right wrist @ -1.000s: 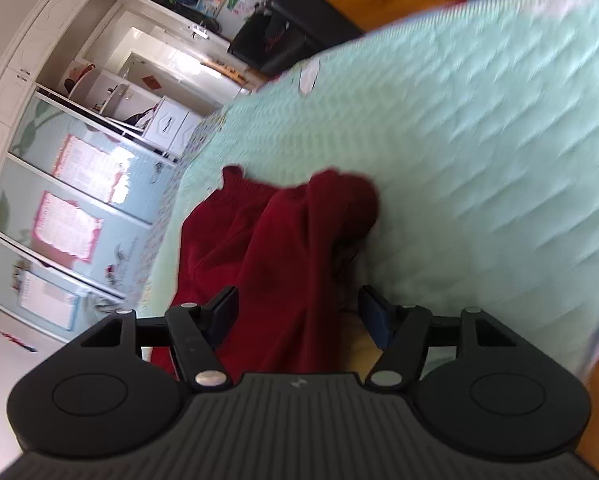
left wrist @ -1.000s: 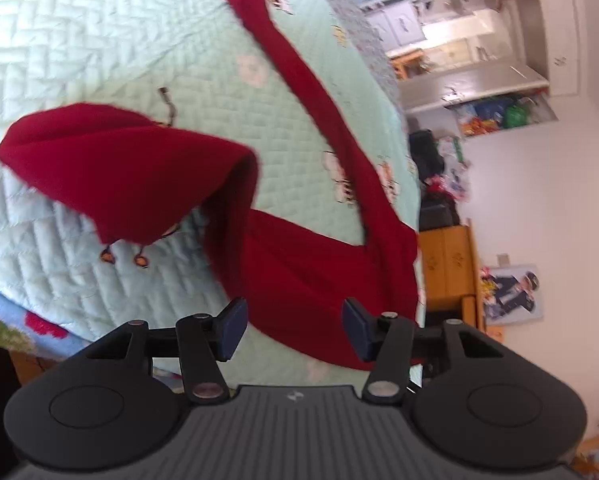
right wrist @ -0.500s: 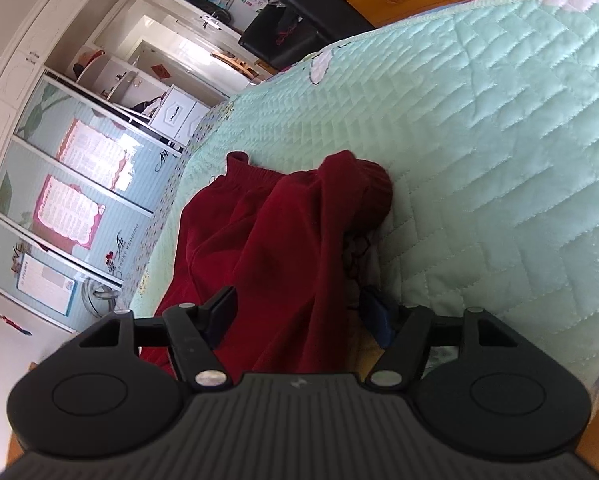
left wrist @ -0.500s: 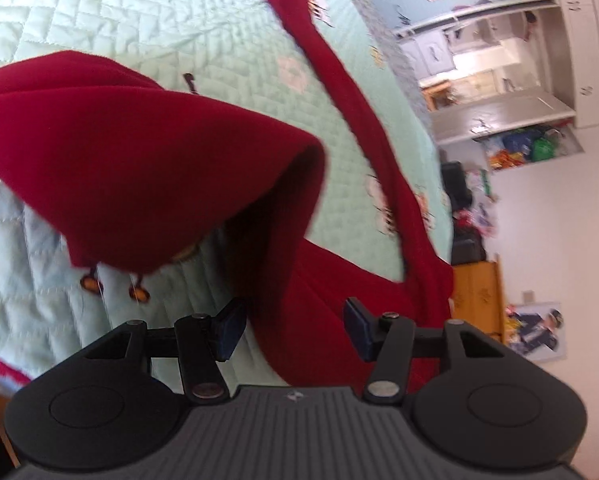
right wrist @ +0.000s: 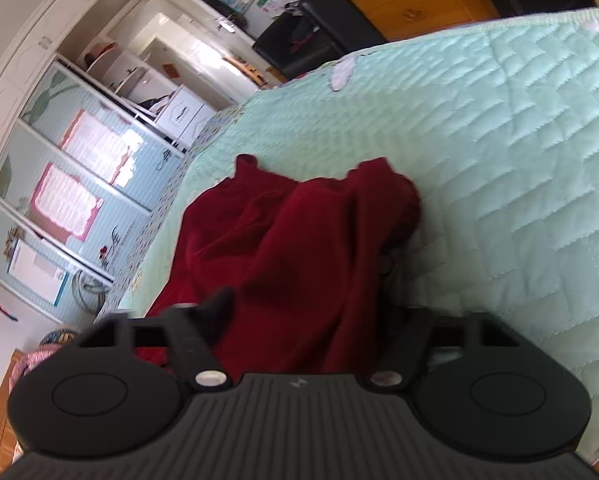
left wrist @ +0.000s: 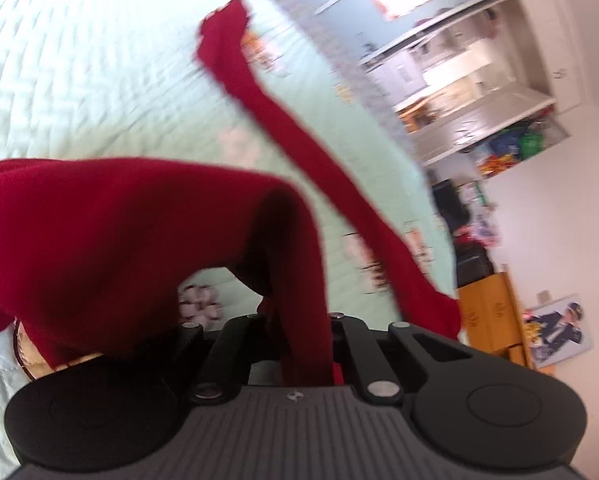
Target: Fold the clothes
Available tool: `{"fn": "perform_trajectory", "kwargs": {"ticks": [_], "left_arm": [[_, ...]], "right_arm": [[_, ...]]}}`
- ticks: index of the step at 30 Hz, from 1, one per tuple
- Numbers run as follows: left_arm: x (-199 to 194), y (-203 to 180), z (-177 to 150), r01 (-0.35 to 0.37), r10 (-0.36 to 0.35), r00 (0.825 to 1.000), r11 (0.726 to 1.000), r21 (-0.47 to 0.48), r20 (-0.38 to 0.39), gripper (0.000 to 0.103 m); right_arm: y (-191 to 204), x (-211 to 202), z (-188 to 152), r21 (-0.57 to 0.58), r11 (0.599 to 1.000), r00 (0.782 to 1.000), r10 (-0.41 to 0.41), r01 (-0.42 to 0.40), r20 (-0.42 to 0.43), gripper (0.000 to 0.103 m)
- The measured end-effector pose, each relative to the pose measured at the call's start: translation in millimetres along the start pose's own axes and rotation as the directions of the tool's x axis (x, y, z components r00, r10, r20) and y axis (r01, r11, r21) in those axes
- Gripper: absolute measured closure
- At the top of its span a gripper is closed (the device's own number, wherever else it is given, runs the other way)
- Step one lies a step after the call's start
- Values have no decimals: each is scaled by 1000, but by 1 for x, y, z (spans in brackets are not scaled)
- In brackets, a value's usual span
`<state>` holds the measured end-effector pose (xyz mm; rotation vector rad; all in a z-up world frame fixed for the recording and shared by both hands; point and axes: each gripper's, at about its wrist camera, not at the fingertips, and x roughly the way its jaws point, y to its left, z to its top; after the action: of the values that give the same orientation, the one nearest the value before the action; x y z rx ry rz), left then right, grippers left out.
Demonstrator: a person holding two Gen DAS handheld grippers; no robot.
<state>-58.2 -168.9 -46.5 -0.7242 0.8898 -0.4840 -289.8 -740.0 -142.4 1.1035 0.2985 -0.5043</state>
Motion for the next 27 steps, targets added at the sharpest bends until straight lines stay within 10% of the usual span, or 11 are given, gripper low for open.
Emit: {"fn": "perform_trajectory", "kwargs": {"ticks": [3,13,27], "left_arm": [[-18,-7,-4,22,-22,1000,999,27,11,96],[-93,-35,1,64,-71,978,997,41,195,97],[-231,-102,20,216,-289,823,955,201,489,97]], "right_arm": [[-7,1,-1,43,999,1000,18,-17,-16,96],[31,-48,-12,112,936,937,343,-334,-67,97],[117,-206,29,-18,685,682,726,-728,86,97]]}}
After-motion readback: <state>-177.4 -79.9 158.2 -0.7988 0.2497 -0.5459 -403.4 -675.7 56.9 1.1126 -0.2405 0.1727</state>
